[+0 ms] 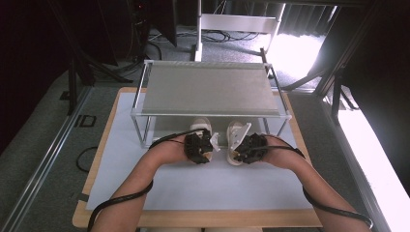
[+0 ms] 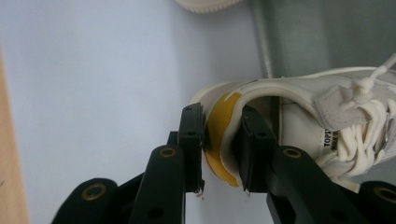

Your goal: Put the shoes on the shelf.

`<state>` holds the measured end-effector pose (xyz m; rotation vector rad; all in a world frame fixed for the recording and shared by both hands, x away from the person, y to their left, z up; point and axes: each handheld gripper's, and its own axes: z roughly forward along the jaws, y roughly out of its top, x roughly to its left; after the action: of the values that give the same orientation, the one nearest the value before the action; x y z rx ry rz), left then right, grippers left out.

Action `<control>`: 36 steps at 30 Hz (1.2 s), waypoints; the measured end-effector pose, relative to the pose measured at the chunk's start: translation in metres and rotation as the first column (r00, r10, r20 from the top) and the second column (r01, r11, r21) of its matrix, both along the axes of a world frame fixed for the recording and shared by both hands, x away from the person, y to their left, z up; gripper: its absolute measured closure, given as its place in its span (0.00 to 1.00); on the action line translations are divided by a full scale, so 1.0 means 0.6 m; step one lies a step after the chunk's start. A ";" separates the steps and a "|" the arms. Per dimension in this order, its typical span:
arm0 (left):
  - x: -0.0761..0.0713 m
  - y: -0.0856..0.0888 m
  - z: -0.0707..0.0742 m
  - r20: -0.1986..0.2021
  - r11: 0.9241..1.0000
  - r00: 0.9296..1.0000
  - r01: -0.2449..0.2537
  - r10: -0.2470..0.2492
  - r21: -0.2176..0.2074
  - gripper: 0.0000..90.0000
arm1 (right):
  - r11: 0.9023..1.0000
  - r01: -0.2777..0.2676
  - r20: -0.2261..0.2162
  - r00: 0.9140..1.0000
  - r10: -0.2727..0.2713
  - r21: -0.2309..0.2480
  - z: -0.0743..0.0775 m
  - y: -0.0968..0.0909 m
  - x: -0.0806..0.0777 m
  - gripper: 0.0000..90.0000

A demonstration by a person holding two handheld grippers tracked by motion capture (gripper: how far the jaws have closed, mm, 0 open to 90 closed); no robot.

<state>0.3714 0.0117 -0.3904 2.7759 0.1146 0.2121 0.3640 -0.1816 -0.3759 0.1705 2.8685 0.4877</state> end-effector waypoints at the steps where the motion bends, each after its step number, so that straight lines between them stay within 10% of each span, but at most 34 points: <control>1: 0.003 -0.001 -0.002 0.003 1.000 1.000 0.004 -0.004 0.002 0.87 | 1.000 0.006 -0.002 1.000 -0.006 0.001 -0.002 0.001 0.005 0.82; 15: 0.051 -0.018 -0.029 -0.002 0.995 0.995 0.099 -0.099 -0.001 0.87 | 1.000 -0.015 -0.001 1.000 0.015 0.018 -0.031 0.030 0.041 0.81; 26: 0.063 -0.024 -0.049 -0.045 0.995 0.996 0.079 -0.081 -0.053 0.85 | 0.997 -0.028 0.012 1.000 0.027 0.078 -0.049 0.037 0.046 0.79; 29: 0.062 -0.022 -0.046 -0.037 0.990 0.999 -0.008 0.003 -0.142 0.75 | 0.993 -0.008 0.043 0.999 0.003 0.117 -0.045 0.029 0.046 0.71; 36: 0.062 -0.024 -0.038 0.016 0.982 0.992 -0.119 0.123 -0.145 0.52 | 0.985 0.060 0.081 0.994 -0.074 0.163 -0.027 0.014 0.038 0.61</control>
<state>0.4085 -0.0027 -0.4133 2.6241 0.2818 0.2590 0.3870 -0.1733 -0.3923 0.2654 2.7290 0.6953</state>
